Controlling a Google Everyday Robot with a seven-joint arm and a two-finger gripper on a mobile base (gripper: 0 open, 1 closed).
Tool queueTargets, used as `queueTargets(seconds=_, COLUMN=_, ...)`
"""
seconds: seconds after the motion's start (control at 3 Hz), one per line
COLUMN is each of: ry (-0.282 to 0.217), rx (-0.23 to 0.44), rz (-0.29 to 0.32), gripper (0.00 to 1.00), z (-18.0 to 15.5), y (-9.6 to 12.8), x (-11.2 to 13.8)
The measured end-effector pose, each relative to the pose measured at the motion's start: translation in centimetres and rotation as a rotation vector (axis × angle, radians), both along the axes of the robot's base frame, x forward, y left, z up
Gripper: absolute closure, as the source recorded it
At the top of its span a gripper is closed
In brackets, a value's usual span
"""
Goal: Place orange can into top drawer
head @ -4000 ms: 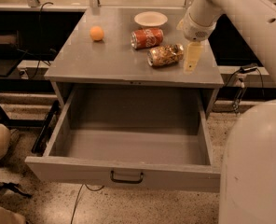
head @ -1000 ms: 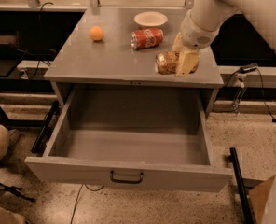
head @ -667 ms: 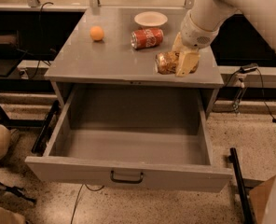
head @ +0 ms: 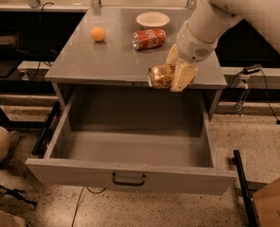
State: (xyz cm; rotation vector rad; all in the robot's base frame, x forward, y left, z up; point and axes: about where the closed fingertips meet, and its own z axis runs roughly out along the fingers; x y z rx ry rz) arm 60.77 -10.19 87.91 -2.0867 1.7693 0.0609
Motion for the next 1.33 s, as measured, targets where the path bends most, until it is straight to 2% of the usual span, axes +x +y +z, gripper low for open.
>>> queueTargets(seconds=0.33, ry=0.026, rx=0.077, rz=0.052, gripper=1.0, z=-0.5, y=2.0, x=-3.6)
queueTargets(seconds=0.67, ry=0.077, rx=0.197, rz=0.101, gripper=1.0, z=-2.4, y=4.4, x=-6.5)
queueTargets(seconds=1.0, ry=0.077, rx=0.197, rz=0.101, gripper=1.0, z=-2.4, y=4.4, x=-6.5)
queueTargets(seconds=1.33, ry=0.137, rx=0.212, rz=0.043, gripper=1.0, z=-6.6, y=4.7, x=-6.2)
